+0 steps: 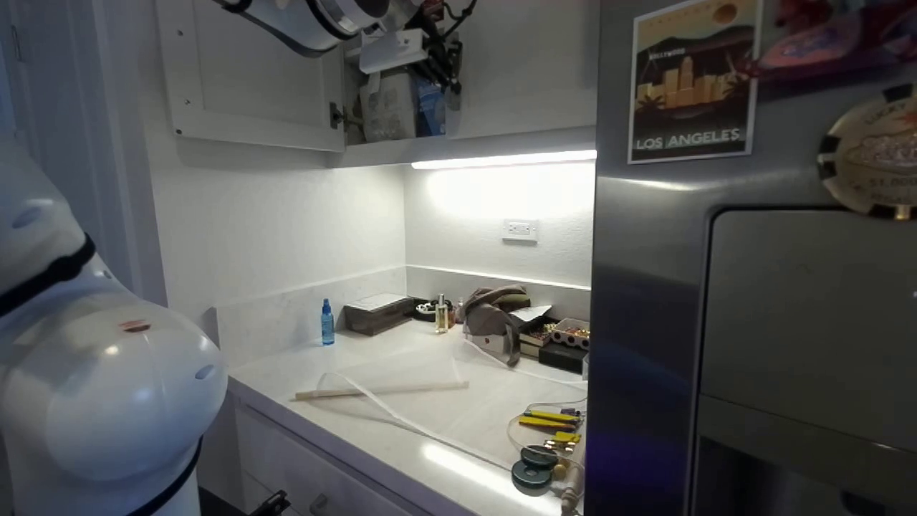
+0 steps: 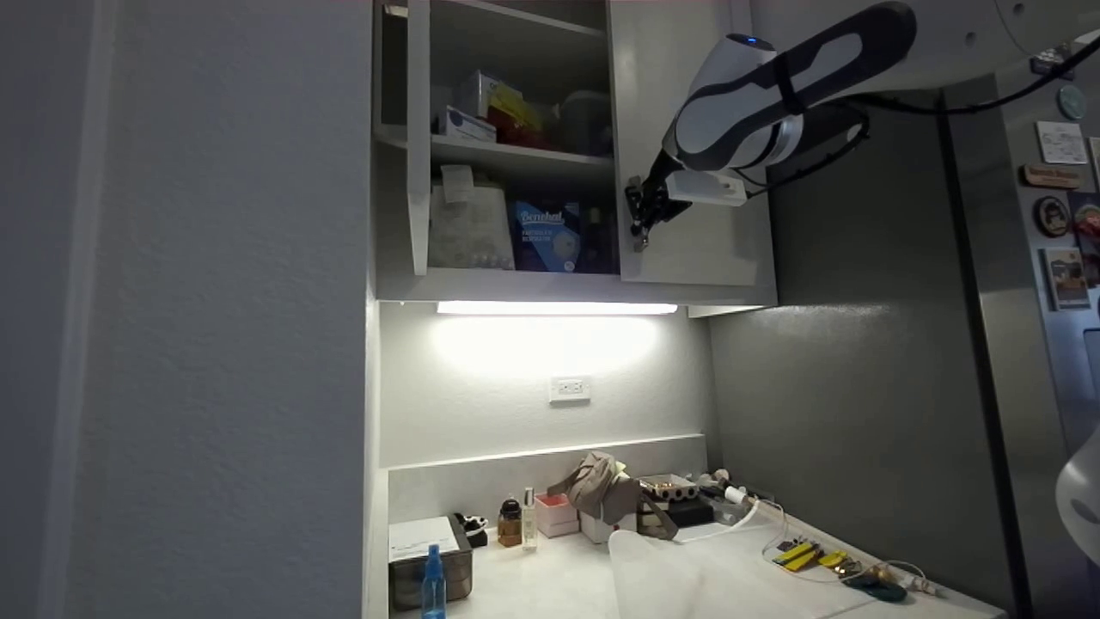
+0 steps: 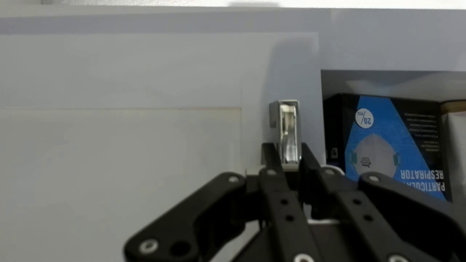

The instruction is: Open the left and right cabinet doors, then close the right and left cabinet doors

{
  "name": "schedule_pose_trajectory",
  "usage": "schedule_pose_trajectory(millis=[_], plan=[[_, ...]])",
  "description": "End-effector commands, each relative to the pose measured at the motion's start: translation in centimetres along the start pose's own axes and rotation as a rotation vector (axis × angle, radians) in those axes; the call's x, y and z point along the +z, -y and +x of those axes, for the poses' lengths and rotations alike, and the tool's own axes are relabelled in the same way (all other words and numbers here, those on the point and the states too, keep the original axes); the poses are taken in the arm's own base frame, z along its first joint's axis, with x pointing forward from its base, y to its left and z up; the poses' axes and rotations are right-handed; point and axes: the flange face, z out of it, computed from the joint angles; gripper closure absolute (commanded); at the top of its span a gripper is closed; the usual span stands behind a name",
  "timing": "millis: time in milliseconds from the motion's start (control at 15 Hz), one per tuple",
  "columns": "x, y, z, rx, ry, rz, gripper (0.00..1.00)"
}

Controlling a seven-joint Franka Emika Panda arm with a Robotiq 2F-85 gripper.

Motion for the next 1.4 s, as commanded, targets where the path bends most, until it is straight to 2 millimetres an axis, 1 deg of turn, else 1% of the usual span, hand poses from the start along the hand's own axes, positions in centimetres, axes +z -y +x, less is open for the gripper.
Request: schedule_pose_trajectory(millis=[0, 333, 667, 1000, 1333], plan=[[-2.5, -0.7, -1.7, -0.008, 0.075, 0.015, 0.96], [-4.3, -2.0, -3.0, -0.004, 0.144, 0.017, 0.96], [-5.9, -3.3, -4.8, -0.001, 0.199, 0.010, 0.96], [-7.5, -5.0, -7.0, 0.021, 0.253, -0.041, 0.96], [-9.4, -6.4, -9.3, 0.026, 0.261, -0.049, 0.96]])
